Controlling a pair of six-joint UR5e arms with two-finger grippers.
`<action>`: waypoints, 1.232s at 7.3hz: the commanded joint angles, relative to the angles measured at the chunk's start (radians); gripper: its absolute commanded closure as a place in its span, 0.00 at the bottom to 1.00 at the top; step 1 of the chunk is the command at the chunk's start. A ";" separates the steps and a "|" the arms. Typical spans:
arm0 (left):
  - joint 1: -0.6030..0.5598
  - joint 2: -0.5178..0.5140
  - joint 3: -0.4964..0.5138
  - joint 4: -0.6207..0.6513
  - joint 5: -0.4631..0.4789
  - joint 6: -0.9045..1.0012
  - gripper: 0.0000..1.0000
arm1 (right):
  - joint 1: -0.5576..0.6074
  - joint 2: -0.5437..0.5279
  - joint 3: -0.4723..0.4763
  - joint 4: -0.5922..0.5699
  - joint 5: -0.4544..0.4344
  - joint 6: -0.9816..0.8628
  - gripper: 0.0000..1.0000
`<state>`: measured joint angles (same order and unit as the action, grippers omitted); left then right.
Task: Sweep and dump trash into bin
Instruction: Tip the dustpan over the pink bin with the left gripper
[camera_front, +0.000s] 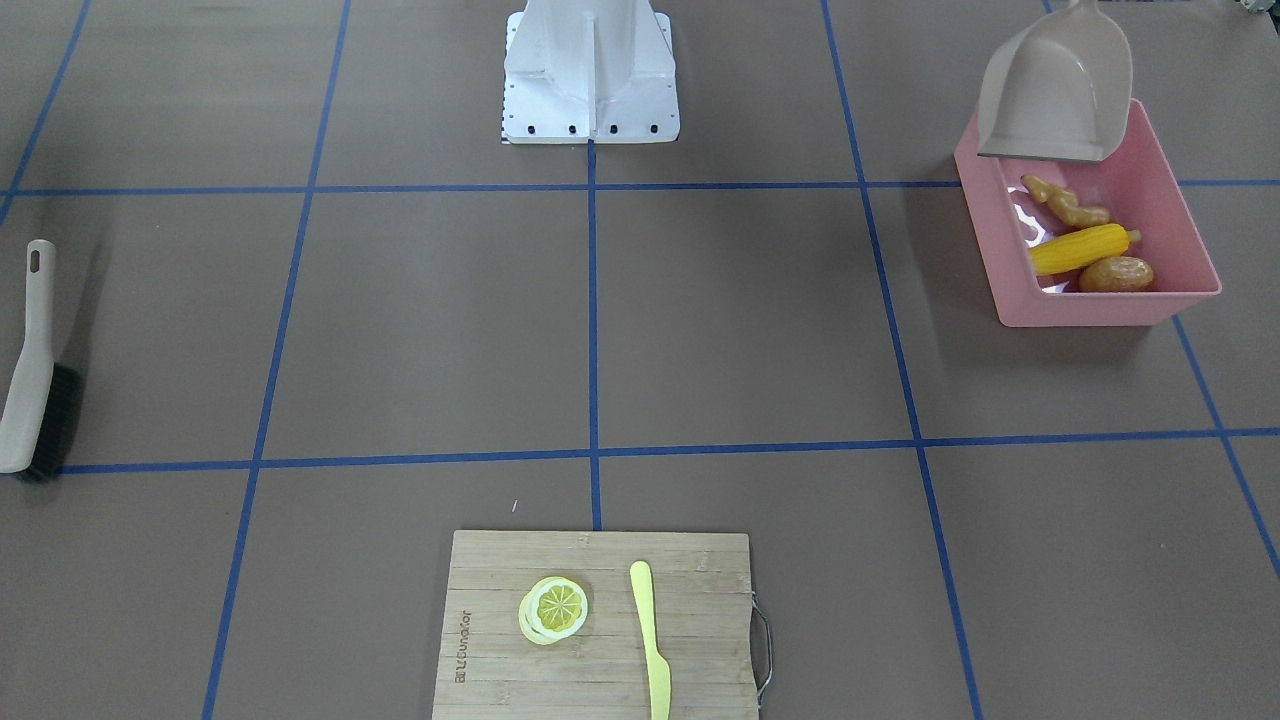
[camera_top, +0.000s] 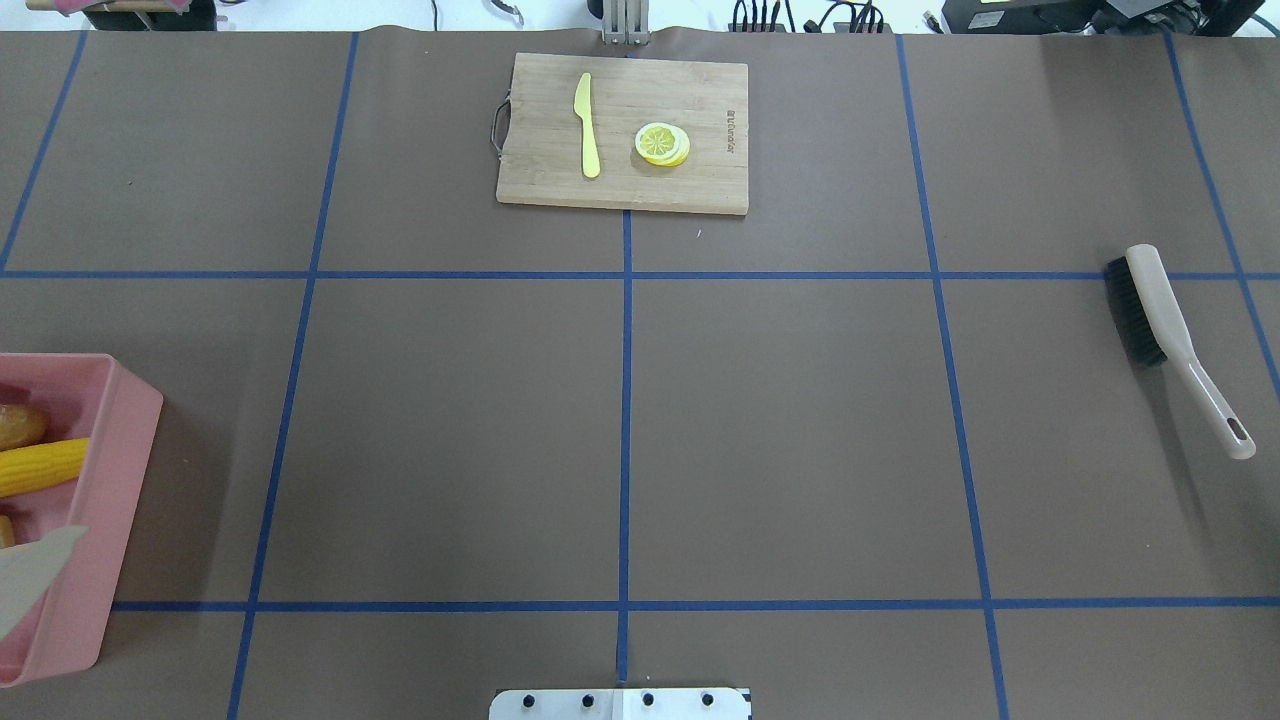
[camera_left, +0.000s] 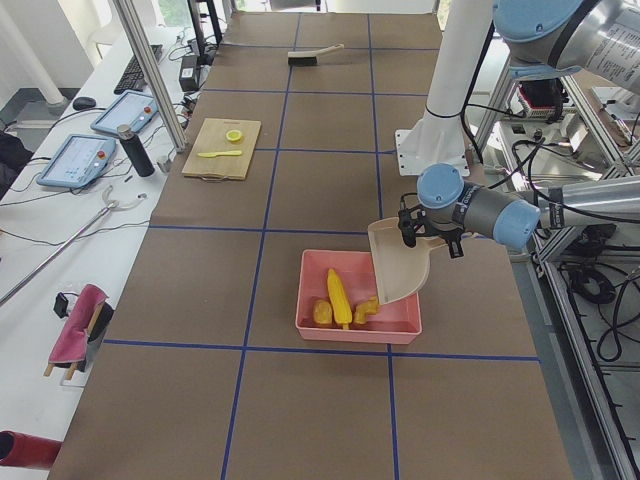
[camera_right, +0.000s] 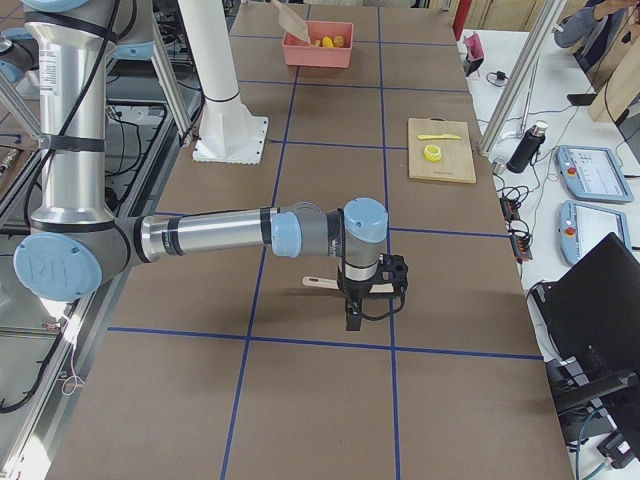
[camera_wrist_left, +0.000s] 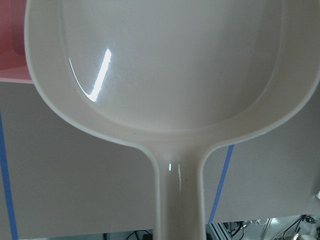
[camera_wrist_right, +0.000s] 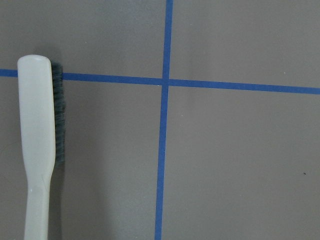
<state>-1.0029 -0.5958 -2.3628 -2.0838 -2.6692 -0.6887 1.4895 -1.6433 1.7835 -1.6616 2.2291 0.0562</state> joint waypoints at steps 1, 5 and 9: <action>-0.008 0.007 -0.013 -0.001 0.000 0.000 1.00 | 0.000 -0.001 -0.003 -0.001 0.003 0.001 0.00; -0.086 0.048 -0.062 0.027 0.002 0.001 1.00 | 0.000 -0.003 -0.006 -0.001 0.003 0.001 0.00; -0.193 0.019 -0.099 0.036 0.037 0.002 1.00 | -0.002 -0.003 -0.018 -0.001 -0.005 0.002 0.00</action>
<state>-1.1614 -0.5587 -2.4475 -2.0497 -2.6553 -0.6879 1.4885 -1.6460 1.7690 -1.6632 2.2249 0.0576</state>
